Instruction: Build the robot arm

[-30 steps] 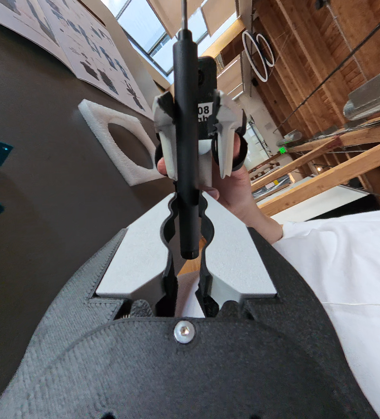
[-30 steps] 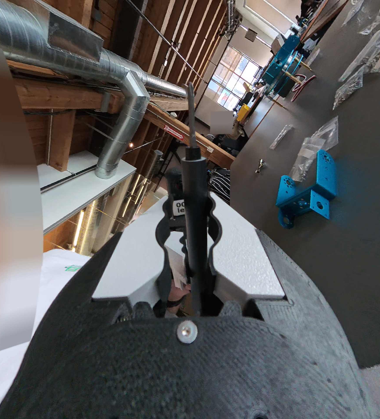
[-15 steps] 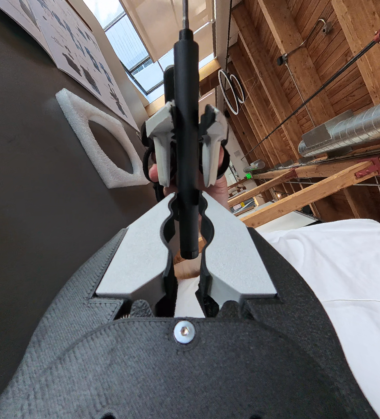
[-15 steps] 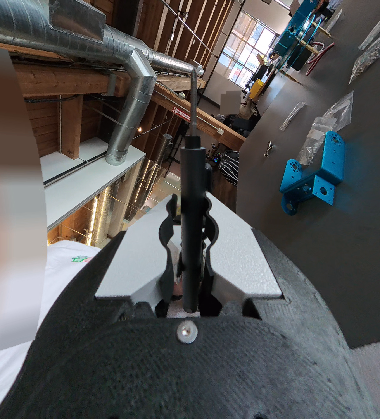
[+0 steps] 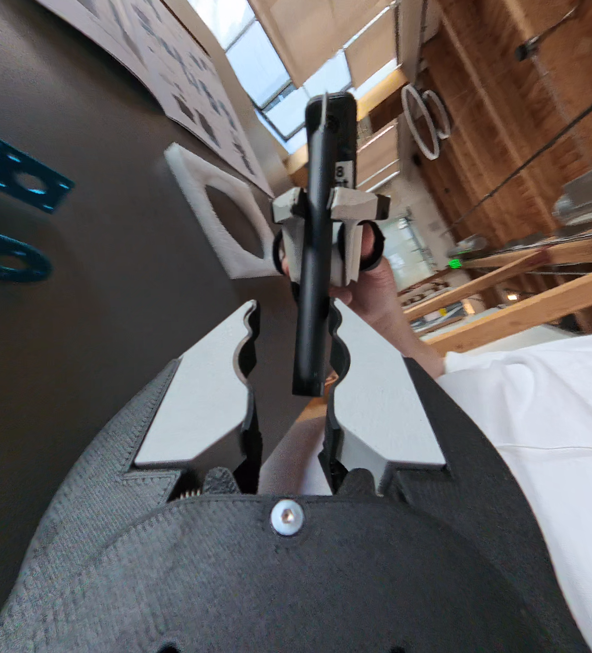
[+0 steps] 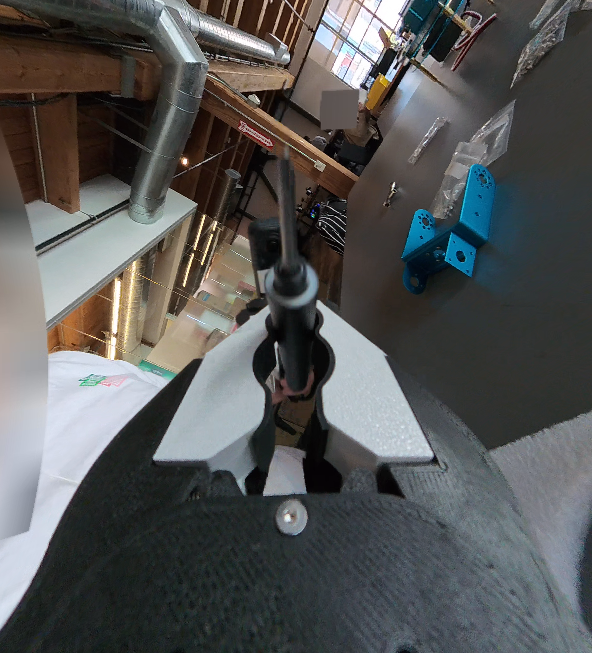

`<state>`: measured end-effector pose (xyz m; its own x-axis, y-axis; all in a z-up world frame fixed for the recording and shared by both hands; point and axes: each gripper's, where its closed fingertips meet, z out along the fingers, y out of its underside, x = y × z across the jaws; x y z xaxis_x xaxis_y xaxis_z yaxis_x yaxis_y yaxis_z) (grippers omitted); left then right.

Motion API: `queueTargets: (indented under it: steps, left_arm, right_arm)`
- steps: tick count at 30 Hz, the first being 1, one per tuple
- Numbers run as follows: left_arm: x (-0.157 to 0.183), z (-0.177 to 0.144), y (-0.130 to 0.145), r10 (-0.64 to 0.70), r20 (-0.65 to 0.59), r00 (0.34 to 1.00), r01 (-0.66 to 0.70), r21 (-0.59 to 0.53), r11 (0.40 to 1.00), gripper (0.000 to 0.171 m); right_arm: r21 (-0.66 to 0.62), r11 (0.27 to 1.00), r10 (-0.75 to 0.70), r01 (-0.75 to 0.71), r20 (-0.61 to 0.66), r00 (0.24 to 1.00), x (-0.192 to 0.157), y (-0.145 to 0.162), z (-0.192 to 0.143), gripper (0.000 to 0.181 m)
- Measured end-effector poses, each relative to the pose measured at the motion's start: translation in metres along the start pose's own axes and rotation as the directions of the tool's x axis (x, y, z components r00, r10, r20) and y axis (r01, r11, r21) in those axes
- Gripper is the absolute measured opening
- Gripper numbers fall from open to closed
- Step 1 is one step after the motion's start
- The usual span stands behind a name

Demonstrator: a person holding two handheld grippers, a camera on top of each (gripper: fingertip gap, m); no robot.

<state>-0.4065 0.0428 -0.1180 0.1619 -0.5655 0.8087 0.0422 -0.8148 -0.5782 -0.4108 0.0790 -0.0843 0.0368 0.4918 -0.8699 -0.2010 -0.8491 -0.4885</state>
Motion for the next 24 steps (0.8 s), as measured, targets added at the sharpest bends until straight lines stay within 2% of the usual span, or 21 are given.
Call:
queueTargets:
  steps: [3,6,7,9,11,14,16,18,20,22,24]
  left_arm:
    - [-0.013,-0.014,-0.001,0.135,0.111,0.985,-0.13,-0.055,0.99,0.045]
    - [-0.009,-0.011,0.002,0.209,0.087,0.974,-0.198,-0.124,0.972,0.05]
    - [-0.003,-0.006,0.006,0.212,0.043,0.976,-0.203,-0.159,0.966,0.046]
    - [0.006,0.003,0.012,0.156,-0.033,0.987,-0.16,-0.211,0.964,0.041]
    - [0.02,0.013,0.017,0.067,-0.146,0.987,-0.1,-0.236,0.966,0.023]
    - [0.03,0.024,0.012,-0.039,-0.248,0.968,-0.011,-0.199,0.98,0.028]
    - [0.027,0.031,0.009,-0.066,-0.255,0.965,0.021,-0.174,0.985,0.043]
    - [0.024,0.038,0.01,-0.055,-0.252,0.966,0.011,-0.173,0.985,0.049]
    - [0.03,0.043,0.01,-0.072,-0.29,0.954,0.02,-0.178,0.984,0.049]
    - [0.035,0.048,0.012,-0.097,-0.325,0.941,0.037,-0.187,0.982,0.04]
    - [0.035,0.054,0.012,-0.098,-0.33,0.939,0.041,-0.176,0.984,0.041]
  right_arm:
    - [-0.028,0.999,-0.039,0.039,-0.029,0.999,0.003,0.0,-0.002,0.012]
    - [-0.059,0.997,-0.047,0.047,0.005,0.999,-0.003,-0.001,0.0,0.012]
    - [-0.069,0.996,-0.053,0.053,0.011,0.999,-0.004,-0.001,0.0,0.012]
    - [-0.074,0.994,-0.073,0.075,0.017,0.997,-0.007,-0.004,0.002,0.012]
    - [-0.071,0.993,-0.091,0.093,0.026,0.996,-0.01,-0.007,0.003,0.012]
    - [-0.036,0.997,-0.07,0.072,0.065,0.995,-0.015,-0.012,0.006,0.012]
    - [-0.017,0.999,-0.038,0.04,0.086,0.996,-0.015,-0.013,0.007,0.011]
    - [0.003,1.0,-0.018,0.018,0.102,0.995,-0.016,-0.015,0.007,0.011]
    - [0.009,1.0,-0.001,0.0,0.123,0.992,-0.019,-0.015,0.008,0.011]
    - [0.017,1.0,0.005,-0.007,0.125,0.992,-0.019,-0.017,0.009,0.011]
    - [0.027,1.0,0.005,-0.008,0.119,0.993,-0.02,-0.019,0.009,0.011]
